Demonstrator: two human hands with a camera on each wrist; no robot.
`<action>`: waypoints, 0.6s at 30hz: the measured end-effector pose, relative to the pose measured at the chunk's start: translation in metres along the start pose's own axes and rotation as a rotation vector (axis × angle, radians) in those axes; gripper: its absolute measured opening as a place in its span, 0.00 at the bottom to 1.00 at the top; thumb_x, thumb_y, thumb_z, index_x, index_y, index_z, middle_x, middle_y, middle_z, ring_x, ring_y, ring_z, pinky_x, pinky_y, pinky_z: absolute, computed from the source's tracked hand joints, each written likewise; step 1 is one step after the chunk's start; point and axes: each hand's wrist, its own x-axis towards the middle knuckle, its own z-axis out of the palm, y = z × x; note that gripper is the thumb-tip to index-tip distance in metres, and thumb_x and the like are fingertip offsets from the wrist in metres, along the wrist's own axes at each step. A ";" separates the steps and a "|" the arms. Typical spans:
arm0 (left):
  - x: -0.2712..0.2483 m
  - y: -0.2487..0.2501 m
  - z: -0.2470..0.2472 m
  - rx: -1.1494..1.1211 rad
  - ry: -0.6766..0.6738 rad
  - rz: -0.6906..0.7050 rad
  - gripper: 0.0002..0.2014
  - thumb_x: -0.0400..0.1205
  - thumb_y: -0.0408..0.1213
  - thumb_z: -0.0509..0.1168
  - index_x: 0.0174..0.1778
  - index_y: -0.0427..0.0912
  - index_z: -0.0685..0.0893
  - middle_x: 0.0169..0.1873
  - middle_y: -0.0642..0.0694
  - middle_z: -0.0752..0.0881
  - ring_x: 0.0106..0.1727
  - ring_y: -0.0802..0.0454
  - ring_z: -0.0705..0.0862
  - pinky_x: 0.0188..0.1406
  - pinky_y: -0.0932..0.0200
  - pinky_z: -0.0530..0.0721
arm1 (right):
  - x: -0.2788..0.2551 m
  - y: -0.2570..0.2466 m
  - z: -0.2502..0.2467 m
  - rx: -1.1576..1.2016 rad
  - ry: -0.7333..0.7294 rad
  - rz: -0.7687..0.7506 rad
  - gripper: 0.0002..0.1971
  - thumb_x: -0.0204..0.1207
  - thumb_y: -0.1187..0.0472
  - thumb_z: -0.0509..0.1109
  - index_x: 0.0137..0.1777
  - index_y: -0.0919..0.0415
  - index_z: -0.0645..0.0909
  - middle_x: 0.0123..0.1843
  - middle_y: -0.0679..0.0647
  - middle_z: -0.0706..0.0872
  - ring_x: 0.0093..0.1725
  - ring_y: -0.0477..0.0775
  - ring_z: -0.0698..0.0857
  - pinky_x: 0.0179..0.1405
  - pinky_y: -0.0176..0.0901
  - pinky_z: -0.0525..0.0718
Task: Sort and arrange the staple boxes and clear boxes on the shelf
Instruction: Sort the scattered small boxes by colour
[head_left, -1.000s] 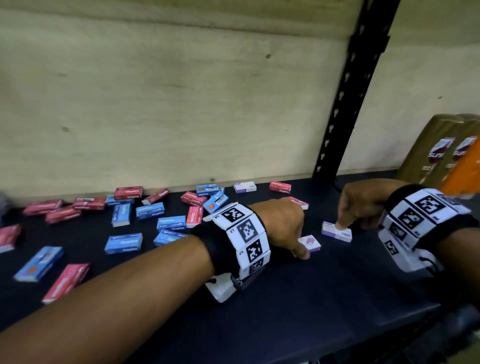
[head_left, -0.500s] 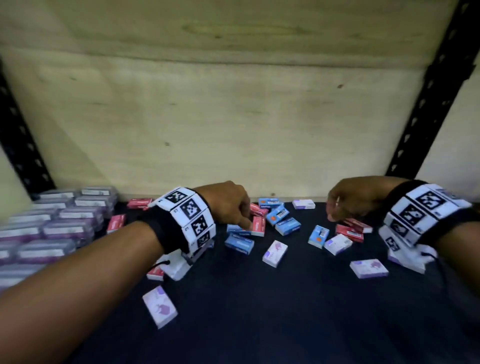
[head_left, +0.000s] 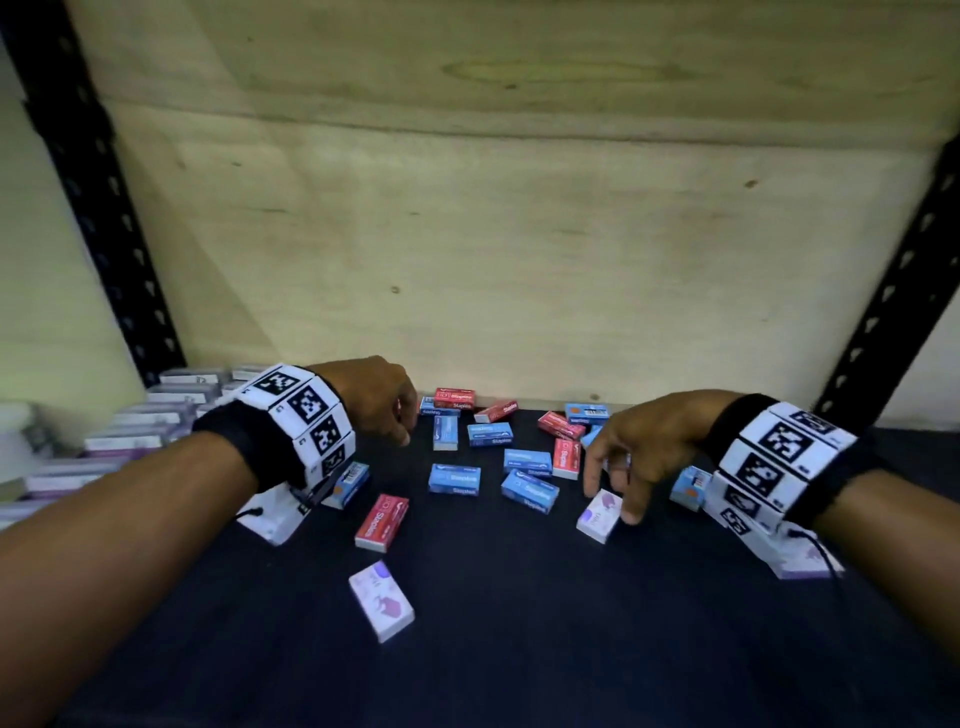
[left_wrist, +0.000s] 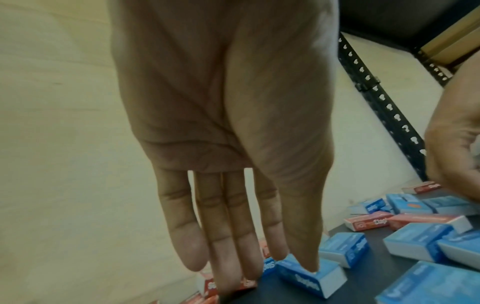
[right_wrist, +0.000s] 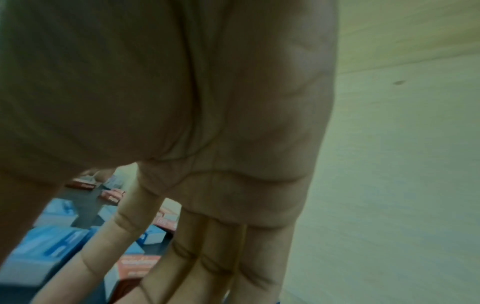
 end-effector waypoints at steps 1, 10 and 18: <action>0.002 -0.003 0.000 0.000 0.003 -0.007 0.13 0.78 0.46 0.73 0.58 0.48 0.88 0.53 0.52 0.87 0.51 0.55 0.82 0.53 0.61 0.78 | 0.001 -0.001 0.003 -0.015 -0.004 0.002 0.19 0.65 0.61 0.85 0.54 0.44 0.86 0.44 0.45 0.87 0.41 0.44 0.84 0.47 0.38 0.82; 0.016 -0.013 -0.015 -0.040 0.045 -0.003 0.12 0.78 0.47 0.73 0.55 0.49 0.88 0.44 0.56 0.86 0.50 0.55 0.83 0.54 0.58 0.80 | 0.001 0.009 0.003 -0.018 0.056 -0.029 0.15 0.67 0.57 0.83 0.53 0.49 0.87 0.48 0.47 0.92 0.44 0.42 0.86 0.51 0.39 0.81; 0.049 0.041 -0.021 -0.023 0.086 0.168 0.11 0.80 0.52 0.70 0.53 0.52 0.87 0.49 0.55 0.87 0.50 0.54 0.84 0.55 0.52 0.84 | -0.023 0.069 -0.029 -0.002 0.316 0.091 0.14 0.66 0.51 0.84 0.49 0.45 0.84 0.45 0.42 0.88 0.42 0.41 0.84 0.42 0.34 0.76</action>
